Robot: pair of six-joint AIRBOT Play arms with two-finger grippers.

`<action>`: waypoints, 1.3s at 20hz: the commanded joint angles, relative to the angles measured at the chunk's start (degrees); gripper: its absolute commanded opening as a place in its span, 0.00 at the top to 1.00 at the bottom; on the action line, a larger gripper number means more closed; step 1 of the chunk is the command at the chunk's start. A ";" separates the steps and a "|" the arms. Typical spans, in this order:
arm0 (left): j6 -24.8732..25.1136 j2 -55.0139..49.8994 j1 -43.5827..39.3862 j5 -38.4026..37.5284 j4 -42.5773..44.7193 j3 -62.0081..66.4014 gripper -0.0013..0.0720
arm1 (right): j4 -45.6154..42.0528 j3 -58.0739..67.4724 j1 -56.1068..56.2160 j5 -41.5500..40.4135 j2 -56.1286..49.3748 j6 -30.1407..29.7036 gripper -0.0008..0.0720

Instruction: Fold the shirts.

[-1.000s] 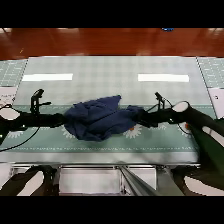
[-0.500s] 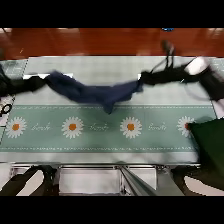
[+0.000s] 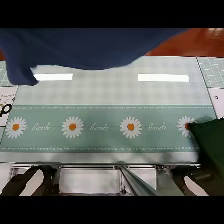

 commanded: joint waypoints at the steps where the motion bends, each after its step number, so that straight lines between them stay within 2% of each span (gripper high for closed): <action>1: -2.97 5.18 -0.59 -11.15 4.48 4.13 0.96 | -6.78 2.58 -0.04 2.21 8.46 1.92 0.96; 3: -3.26 8.20 -2.32 -12.94 4.48 0.72 0.96 | -8.52 2.56 -0.04 6.32 10.60 2.54 0.96; 6: -5.20 12.44 -5.40 -13.40 4.17 -8.96 0.96 | -12.48 1.68 -0.04 16.70 10.93 5.46 0.96; 9: -5.14 14.40 -10.54 -13.29 4.00 -24.00 0.96 | -12.68 -4.85 -0.04 18.56 10.93 5.79 0.96; 10: -3.06 14.08 -12.61 -12.90 4.04 -29.88 0.96 | -14.21 -8.90 -0.04 18.47 10.91 7.08 0.96; 12: -1.86 12.57 -15.37 -7.87 3.98 -40.94 0.96 | -18.67 -19.47 -0.04 16.26 10.73 9.97 0.96; 15: -1.84 6.60 -18.97 7.74 3.98 -52.48 0.96 | -20.59 -32.48 -0.04 8.87 6.21 11.47 0.96; 20: -1.81 -12.17 -22.18 25.09 1.90 -49.75 0.96 | -16.65 -30.16 -0.04 0.66 -15.13 11.63 0.96; 23: -1.86 -22.86 -22.16 25.22 0.07 -42.77 0.94 | -14.32 -25.97 -0.04 -3.50 -26.62 16.63 0.96; 24: -1.84 -25.57 -22.14 22.99 0.11 -40.39 0.72 | -14.12 -25.05 -0.04 -4.02 -29.07 19.52 0.88; 25: -1.77 -27.61 -21.70 20.22 0.70 -38.10 0.32 | -14.49 -24.24 -0.07 -3.89 -30.99 21.59 0.54; 26: -1.88 -29.09 -20.17 15.37 3.34 -34.91 0.29 | -15.52 -23.37 -0.44 -2.14 -31.89 20.72 0.42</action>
